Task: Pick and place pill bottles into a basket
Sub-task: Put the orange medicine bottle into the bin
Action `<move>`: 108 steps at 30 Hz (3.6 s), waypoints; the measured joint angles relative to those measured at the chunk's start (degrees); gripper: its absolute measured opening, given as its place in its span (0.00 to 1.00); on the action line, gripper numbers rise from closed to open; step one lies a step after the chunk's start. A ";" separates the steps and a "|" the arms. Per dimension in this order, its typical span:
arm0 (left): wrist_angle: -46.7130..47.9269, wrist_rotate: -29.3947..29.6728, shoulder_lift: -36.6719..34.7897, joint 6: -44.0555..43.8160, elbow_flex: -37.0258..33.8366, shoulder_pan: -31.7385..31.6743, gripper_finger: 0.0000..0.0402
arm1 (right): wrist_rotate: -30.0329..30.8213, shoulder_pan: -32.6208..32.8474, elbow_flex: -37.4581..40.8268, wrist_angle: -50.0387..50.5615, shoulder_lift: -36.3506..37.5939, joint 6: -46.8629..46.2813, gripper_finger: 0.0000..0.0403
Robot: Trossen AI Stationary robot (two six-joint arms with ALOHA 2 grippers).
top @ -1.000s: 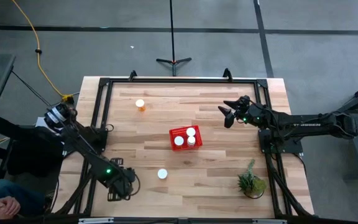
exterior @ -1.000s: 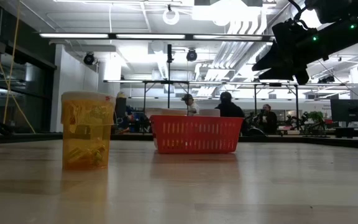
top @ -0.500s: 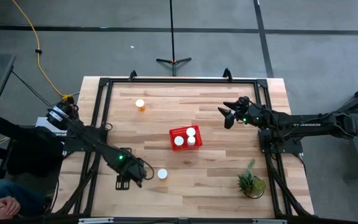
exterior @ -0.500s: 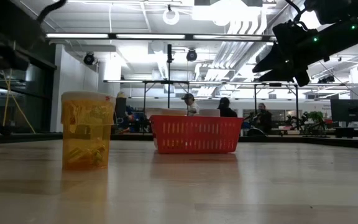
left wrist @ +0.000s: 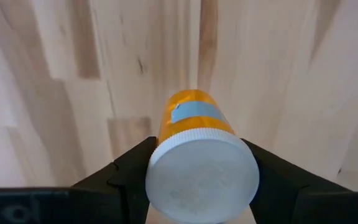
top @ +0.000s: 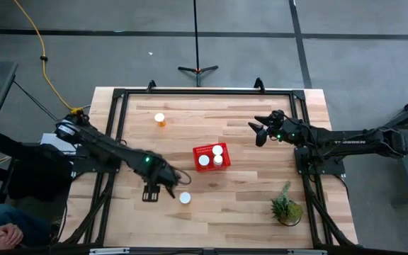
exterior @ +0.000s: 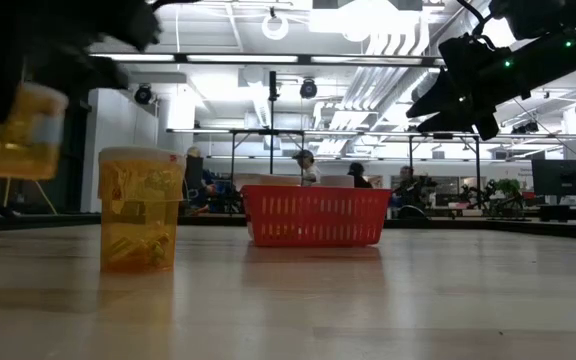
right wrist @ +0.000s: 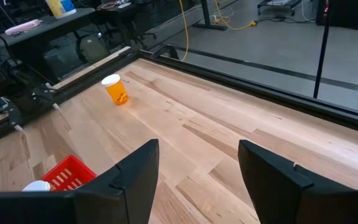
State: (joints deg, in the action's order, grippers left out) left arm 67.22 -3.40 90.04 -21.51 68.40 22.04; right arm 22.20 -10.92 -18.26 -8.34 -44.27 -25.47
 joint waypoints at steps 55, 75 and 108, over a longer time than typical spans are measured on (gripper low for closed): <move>-29.18 3.74 10.51 29.26 10.28 -24.33 0.62 | 3.87 0.02 0.02 1.53 0.00 -0.22 0.52; -28.65 3.46 13.20 33.92 10.17 -24.33 0.37 | 4.24 0.00 0.06 1.64 -1.62 -0.21 0.52; -12.52 5.54 1.44 21.22 10.23 -24.35 0.87 | 4.00 0.00 0.04 2.14 -1.63 -0.20 0.52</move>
State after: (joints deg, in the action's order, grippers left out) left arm 54.70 2.13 91.48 -0.30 78.63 -2.31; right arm 26.20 -10.91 -18.22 -6.20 -45.90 -25.67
